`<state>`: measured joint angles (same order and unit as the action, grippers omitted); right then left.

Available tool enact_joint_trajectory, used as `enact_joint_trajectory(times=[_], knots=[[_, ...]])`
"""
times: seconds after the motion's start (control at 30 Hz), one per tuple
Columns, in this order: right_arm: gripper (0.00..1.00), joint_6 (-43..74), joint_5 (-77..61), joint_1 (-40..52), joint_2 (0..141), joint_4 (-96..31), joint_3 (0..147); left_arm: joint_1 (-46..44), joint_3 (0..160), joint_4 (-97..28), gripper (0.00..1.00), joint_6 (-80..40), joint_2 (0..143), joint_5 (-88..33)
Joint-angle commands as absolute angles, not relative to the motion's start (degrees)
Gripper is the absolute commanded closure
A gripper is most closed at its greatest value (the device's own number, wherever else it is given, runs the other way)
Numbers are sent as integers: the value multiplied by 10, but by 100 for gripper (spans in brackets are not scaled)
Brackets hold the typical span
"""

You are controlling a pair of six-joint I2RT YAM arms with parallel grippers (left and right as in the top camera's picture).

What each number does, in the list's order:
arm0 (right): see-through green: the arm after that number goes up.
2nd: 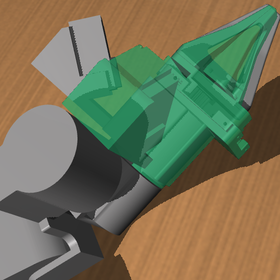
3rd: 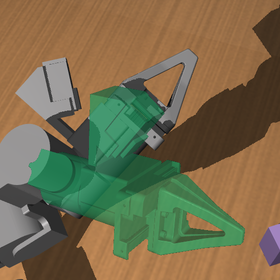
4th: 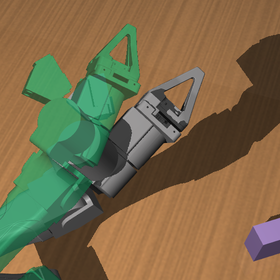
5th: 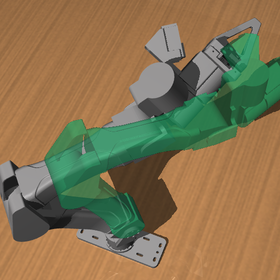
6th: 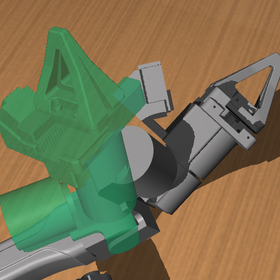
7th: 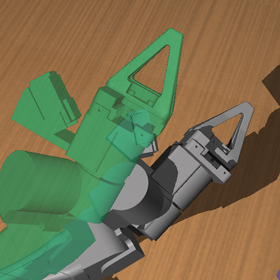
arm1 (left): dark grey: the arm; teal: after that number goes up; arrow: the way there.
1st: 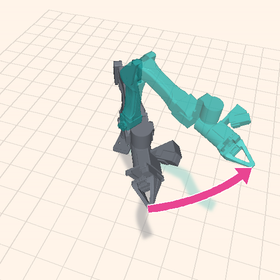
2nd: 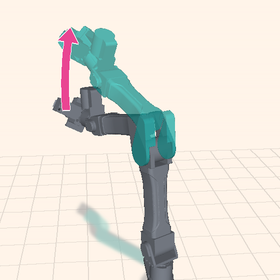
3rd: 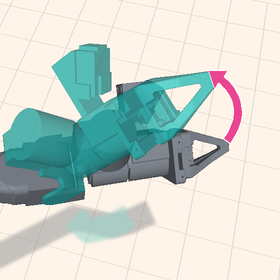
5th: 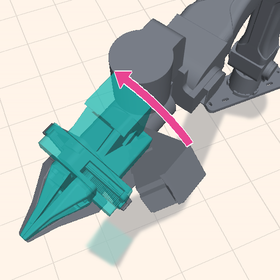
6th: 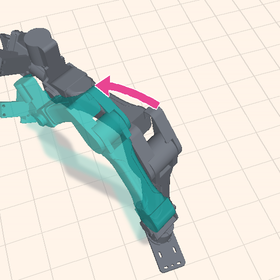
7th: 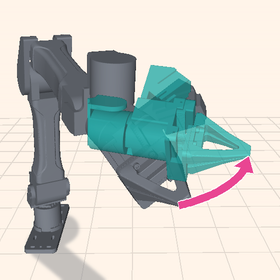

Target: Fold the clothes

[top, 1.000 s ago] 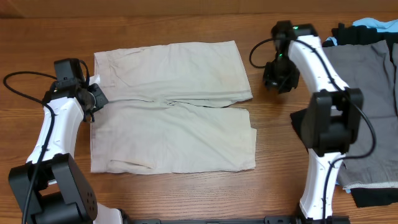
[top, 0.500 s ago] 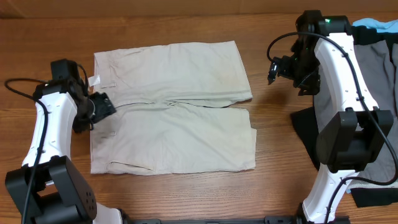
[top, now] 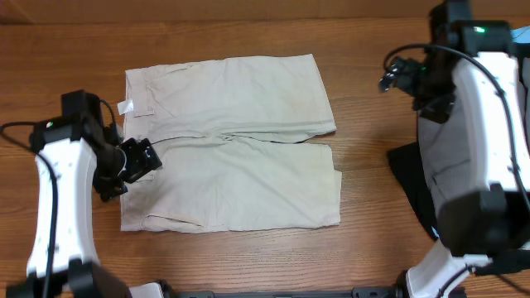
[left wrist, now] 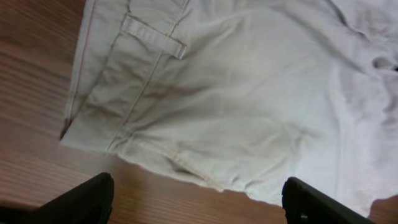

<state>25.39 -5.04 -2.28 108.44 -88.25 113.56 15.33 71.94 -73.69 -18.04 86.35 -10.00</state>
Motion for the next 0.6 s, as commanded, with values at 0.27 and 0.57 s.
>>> enact_joint_trajectory(times=[0.27, 0.57], knots=[[0, 381, -13, -34, 846, -854, 1007, 154, 560, -711, 5, -316, 644, -12], [0, 447, -106, -33, 710, -764, 747, 154, 424, -651, 20, -459, 626, 49]])
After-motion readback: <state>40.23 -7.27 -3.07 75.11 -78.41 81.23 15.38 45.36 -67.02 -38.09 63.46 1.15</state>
